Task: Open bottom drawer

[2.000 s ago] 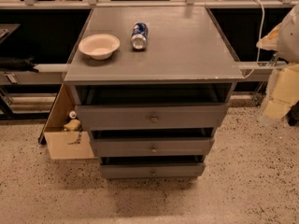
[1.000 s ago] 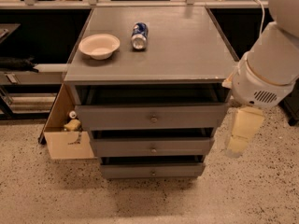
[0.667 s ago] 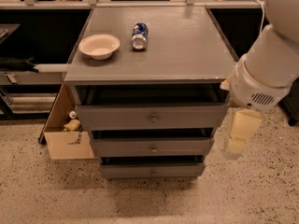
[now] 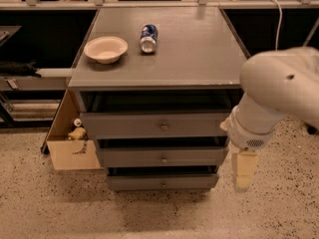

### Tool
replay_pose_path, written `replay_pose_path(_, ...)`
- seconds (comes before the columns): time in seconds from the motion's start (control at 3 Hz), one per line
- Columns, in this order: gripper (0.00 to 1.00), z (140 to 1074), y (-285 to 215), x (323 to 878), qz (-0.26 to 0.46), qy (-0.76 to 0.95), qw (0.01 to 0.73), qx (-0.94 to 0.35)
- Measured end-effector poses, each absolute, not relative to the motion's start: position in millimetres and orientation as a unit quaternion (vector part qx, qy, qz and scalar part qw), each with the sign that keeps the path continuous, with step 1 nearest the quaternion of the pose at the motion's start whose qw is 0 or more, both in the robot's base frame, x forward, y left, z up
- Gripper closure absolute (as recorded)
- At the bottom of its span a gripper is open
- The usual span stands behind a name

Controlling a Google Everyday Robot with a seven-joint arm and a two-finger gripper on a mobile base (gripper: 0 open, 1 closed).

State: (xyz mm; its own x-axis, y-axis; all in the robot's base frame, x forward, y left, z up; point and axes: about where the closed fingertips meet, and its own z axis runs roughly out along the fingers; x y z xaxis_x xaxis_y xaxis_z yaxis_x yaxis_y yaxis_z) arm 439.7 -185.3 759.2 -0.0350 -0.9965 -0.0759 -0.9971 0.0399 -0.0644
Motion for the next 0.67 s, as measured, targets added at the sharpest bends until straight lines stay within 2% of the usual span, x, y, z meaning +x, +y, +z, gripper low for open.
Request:
replay_pose_path(0.33,0.0,680.4,-185.2,441.6,0.009,0.693,0.042,-0.72)
replay_pose_path(0.67,0.0,588.9,-169.5,442.5,0.05,0.673,0.039,-0.737)
